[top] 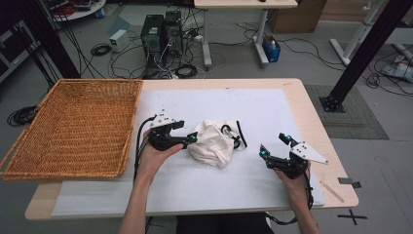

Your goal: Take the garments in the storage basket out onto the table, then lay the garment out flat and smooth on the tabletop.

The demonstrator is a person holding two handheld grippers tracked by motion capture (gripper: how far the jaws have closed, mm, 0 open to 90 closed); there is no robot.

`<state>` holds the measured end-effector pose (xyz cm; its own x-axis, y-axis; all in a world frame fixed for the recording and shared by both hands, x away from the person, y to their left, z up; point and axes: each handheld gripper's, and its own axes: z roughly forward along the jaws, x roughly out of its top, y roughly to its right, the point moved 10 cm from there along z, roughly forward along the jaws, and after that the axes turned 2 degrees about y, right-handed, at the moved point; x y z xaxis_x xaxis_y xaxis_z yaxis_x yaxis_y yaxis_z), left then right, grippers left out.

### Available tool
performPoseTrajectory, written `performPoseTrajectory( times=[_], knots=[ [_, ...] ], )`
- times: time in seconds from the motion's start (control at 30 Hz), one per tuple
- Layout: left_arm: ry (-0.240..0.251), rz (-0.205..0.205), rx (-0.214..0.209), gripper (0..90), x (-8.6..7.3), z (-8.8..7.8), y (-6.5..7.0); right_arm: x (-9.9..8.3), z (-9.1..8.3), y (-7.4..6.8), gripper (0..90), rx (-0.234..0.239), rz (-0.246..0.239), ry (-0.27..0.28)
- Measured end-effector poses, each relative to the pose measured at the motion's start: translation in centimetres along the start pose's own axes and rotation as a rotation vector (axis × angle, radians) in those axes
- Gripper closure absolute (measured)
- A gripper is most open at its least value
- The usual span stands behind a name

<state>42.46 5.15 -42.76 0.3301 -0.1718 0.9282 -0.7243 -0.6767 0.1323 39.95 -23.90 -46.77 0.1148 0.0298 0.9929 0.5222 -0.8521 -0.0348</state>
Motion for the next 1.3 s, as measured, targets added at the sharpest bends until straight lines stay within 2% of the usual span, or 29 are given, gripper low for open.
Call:
performPoseTrajectory(
  times=[0.13, 0.2, 0.43, 0.47, 0.53, 0.57, 0.7, 0.73, 0.77, 0.83, 0.87, 0.9, 1.03, 1.1, 1.13, 1.17, 1.23, 1.3],
  knots=[
    [-0.011, -0.001, 0.017, 28.3, -0.6, -0.7, 0.2, 0.0, 0.0, 0.1, 12.0, -0.01, 0.001, 0.003],
    [-0.01, -0.003, 0.01, 28.5, -0.7, -0.9, 0.5, 0.0, 0.0, 0.1, 12.0, -0.012, -0.002, 0.006],
    [-0.039, 0.013, 0.011, 32.0, -1.0, -0.5, 0.8, 0.0, 0.1, 0.2, 12.2, -0.008, 0.01, -0.009],
    [-0.047, 0.013, 0.023, 35.6, -1.1, -0.4, 0.6, -0.1, 0.2, 0.2, 12.5, -0.01, 0.017, -0.021],
    [-0.047, 0.004, 0.065, 35.6, -1.1, -0.2, 0.0, -0.1, 0.3, 0.2, 14.7, -0.008, 0.016, -0.027],
    [-0.039, -0.002, 0.069, 35.7, -1.0, -0.2, -0.1, -0.2, 0.3, 0.2, 16.0, -0.005, 0.015, -0.034],
    [-0.027, -0.013, 0.061, 35.7, -0.9, -0.1, -0.5, -0.7, 1.0, -0.1, 16.0, 0.012, -0.009, -0.113],
    [-0.028, -0.016, 0.062, 35.7, -0.9, -0.1, -0.7, -1.0, 1.4, -0.1, 16.0, 0.017, -0.021, -0.163],
    [-0.028, -0.016, 0.062, 35.7, -0.9, -0.1, -0.7, -1.0, 1.4, -0.1, 16.0, 0.017, -0.021, -0.163],
    [-0.031, -0.017, 0.059, 35.7, -1.0, 0.0, -0.8, -1.4, 1.9, -0.3, 16.0, 0.036, -0.005, -0.222],
    [-0.036, -0.017, 0.061, 35.7, -1.1, 0.0, -0.8, -1.7, 2.4, -0.4, 18.3, 0.064, 0.006, -0.274],
    [-0.047, -0.009, 0.063, 35.7, -1.2, 0.1, -0.9, -1.7, 2.4, -0.4, 18.3, 0.064, 0.006, -0.274],
    [-0.057, -0.01, 0.063, 39.4, -1.3, 0.2, -0.9, -2.0, 3.3, -0.7, 36.9, 0.085, -0.06, -0.347],
    [-0.049, -0.009, 0.06, 39.4, -1.2, 0.3, -0.8, -1.9, 3.8, -1.3, 42.7, 0.123, -0.084, -0.374],
    [-0.049, -0.009, 0.063, 39.4, -1.2, 0.3, -0.8, -2.0, 4.1, -1.8, 49.4, 0.146, -0.102, -0.408],
    [-0.049, -0.009, 0.063, 39.4, -1.2, 0.3, -0.8, -2.0, 4.1, -1.8, 49.4, 0.146, -0.102, -0.408],
    [-0.046, -0.011, 0.064, 39.4, -1.1, 0.3, -0.8, -2.1, 4.6, -2.1, 53.0, 0.151, -0.123, -0.443],
    [-0.043, -0.017, 0.067, 39.5, -1.1, 0.3, -0.9, -2.1, 5.2, -2.2, 54.4, 0.156, -0.111, -0.467]
  ],
)
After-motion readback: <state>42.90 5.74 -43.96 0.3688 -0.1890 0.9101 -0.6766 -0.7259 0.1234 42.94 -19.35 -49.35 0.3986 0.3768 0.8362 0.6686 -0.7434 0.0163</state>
